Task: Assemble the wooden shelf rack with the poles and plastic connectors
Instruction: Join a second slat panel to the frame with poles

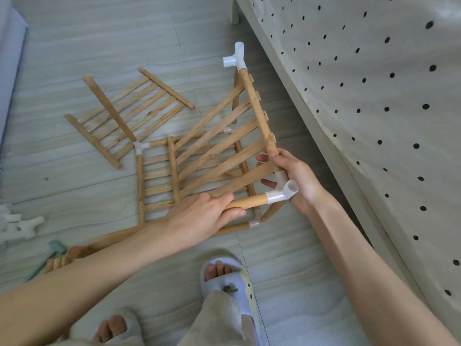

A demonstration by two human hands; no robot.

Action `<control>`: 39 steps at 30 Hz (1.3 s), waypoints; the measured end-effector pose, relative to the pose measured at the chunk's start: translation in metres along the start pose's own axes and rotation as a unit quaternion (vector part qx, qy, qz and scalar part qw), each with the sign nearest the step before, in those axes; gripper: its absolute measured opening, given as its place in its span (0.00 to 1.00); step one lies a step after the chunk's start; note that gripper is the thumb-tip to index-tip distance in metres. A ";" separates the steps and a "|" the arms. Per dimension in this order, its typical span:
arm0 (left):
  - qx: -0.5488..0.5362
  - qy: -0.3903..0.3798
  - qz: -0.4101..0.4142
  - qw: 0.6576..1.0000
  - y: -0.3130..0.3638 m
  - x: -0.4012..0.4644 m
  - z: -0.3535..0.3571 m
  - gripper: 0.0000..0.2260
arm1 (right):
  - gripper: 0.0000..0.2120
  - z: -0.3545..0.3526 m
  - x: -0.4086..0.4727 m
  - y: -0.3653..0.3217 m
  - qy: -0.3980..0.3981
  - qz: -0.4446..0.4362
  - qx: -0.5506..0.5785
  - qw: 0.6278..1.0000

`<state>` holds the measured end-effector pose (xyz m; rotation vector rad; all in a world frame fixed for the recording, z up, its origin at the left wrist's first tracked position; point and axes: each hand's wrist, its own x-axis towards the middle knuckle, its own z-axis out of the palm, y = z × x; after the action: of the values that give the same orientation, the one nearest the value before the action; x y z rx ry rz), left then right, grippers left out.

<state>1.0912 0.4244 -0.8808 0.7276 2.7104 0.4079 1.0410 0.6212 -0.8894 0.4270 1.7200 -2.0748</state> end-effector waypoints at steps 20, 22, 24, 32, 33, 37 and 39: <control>-0.055 -0.131 -0.053 0.988 -0.027 -0.036 -0.049 0.10 | 0.15 0.018 -0.049 -0.022 0.136 -0.050 -0.305 0.941; -0.072 -0.122 -0.073 0.987 -0.031 -0.057 -0.054 0.12 | 0.16 0.033 -0.062 -0.024 0.112 -0.053 -0.424 0.897; -0.090 -0.097 -0.087 0.987 -0.035 -0.077 -0.058 0.12 | 0.16 0.052 -0.074 -0.026 0.100 -0.050 -0.517 0.849; -0.177 0.107 -0.138 0.969 -0.061 -0.160 -0.061 0.09 | 0.17 0.130 -0.100 -0.020 -0.046 -0.082 -0.624 0.775; -0.189 0.137 -0.146 0.961 -0.068 -0.171 -0.057 0.09 | 0.17 0.139 -0.100 -0.019 -0.083 -0.085 -0.624 0.772; -0.247 0.188 -0.204 0.929 -0.091 -0.206 -0.032 0.12 | 0.15 0.171 -0.088 -0.011 -0.142 -0.112 -0.639 0.748; -0.280 0.180 -0.221 0.917 -0.098 -0.211 -0.018 0.17 | 0.15 0.183 -0.076 -0.008 -0.159 -0.096 -0.659 0.729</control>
<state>1.2166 0.2295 -0.8530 -0.1335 2.7341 1.2219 1.1078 0.4517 -0.8104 -0.5399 2.4763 -0.4845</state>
